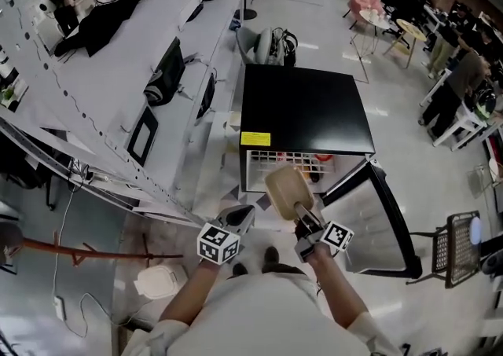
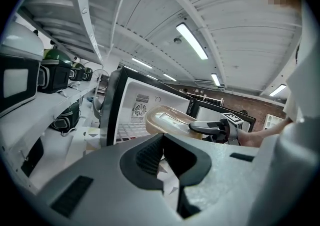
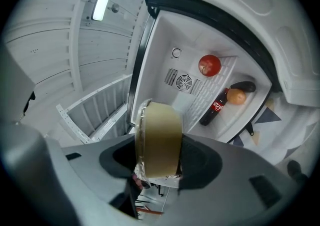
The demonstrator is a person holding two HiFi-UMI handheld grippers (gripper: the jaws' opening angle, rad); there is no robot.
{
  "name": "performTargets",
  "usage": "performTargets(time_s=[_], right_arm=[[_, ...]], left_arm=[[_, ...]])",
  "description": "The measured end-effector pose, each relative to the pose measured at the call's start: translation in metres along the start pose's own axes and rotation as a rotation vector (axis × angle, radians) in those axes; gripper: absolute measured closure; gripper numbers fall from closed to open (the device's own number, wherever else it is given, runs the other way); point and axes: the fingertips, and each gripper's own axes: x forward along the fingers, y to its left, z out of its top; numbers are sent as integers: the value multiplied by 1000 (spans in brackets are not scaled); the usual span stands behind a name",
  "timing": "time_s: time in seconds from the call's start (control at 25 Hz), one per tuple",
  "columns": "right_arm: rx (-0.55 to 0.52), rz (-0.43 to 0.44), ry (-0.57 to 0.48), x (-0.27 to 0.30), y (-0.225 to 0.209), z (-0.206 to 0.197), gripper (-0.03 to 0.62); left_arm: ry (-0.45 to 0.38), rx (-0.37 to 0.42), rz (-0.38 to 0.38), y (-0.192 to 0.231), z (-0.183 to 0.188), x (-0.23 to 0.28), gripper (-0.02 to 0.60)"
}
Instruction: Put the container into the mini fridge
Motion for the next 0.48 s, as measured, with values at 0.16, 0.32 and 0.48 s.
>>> performTargets(time_s=[0.16,0.32,0.48], right_arm=[[18,-138,34,7,-29,6,370],[12,-125,52,29,-41,9,370],[-21,-102,58,54,-54,12,370]], left_arm=[[-6,1,37,4,8,7,577],[-13,-3,71,7,11,10,577],[-11,-9,101,11,10,10,577]])
